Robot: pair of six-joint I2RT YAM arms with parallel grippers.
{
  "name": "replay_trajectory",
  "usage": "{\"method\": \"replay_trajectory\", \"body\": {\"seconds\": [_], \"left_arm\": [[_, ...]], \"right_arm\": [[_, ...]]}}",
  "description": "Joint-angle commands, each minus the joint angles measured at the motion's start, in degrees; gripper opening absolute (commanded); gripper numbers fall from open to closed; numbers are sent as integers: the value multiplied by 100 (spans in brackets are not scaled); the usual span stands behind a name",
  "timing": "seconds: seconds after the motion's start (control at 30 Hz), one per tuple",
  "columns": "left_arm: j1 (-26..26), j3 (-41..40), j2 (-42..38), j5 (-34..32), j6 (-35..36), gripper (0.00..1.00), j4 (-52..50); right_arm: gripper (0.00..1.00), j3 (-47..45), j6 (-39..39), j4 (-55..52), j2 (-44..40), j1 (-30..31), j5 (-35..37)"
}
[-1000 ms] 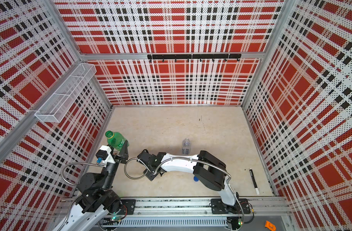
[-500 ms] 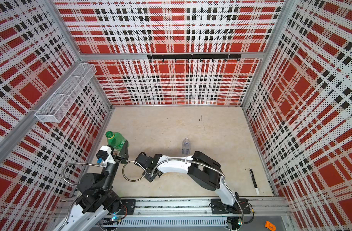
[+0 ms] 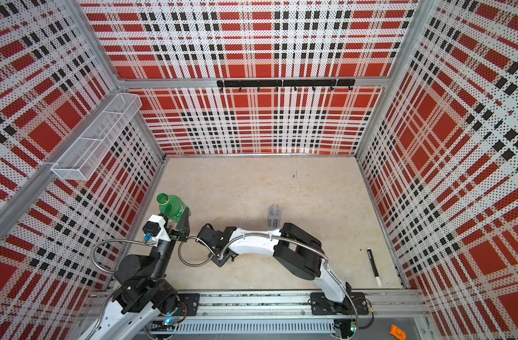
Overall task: Screw on the bottle caps
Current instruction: Move the bottle cap to the bottom-center of the table.
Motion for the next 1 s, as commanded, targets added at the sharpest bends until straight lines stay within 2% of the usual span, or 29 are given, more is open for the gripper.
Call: {"method": "replay_trajectory", "body": {"seconds": [0.0, 0.53, 0.97], "left_arm": [[39, -52, -68, 53, 60, 59, 171], [39, -64, -108, 106, 73, 59, 160], [29, -96, -136, 132, 95, 59, 153]], "right_arm": [[42, 208, -116, -14, 175, 47, 110], [39, 347, -161, -353, 289, 91, 307], [32, 250, -161, -509, 155, 87, 289]]}}
